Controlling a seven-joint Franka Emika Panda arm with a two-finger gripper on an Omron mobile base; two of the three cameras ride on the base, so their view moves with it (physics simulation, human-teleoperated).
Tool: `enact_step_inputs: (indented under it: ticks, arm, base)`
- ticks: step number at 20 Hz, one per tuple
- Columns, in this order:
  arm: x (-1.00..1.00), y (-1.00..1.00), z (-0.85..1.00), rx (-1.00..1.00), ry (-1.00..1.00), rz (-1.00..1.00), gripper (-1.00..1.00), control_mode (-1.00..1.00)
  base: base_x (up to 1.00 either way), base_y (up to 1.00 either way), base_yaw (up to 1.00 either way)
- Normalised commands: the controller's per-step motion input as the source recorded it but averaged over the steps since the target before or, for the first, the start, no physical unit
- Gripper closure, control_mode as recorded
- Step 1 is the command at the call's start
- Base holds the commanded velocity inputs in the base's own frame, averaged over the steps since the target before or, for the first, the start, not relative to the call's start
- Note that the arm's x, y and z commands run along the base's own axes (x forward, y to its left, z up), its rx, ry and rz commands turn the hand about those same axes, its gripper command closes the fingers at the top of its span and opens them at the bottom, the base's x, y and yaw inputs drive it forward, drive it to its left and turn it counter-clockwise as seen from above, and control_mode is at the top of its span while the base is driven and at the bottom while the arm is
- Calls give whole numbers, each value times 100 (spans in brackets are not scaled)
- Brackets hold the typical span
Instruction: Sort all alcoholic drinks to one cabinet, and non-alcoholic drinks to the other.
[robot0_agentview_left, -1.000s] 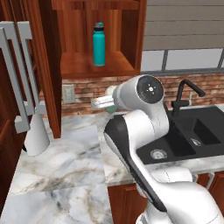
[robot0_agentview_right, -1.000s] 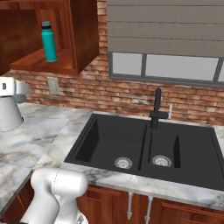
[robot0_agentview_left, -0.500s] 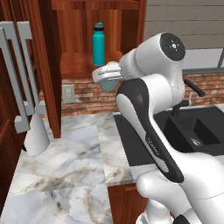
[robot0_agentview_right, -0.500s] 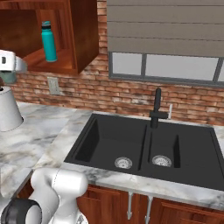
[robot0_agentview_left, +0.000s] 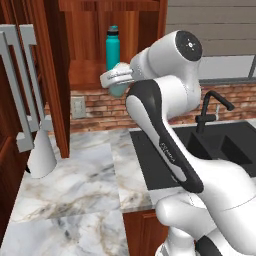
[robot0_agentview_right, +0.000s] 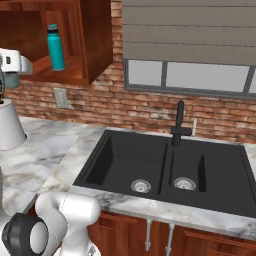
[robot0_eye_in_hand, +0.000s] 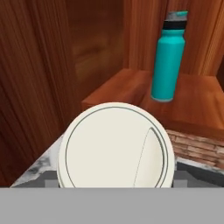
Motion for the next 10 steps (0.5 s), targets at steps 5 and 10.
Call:
enact_step_inputs:
  ticks: [5,10]
  arm:
    - [27,0,31,-1,-1,0,100,-100]
    - [44,0,16,0,0,0,100,-100]
  base:
    - [0,0,0]
    - [0,0,0]
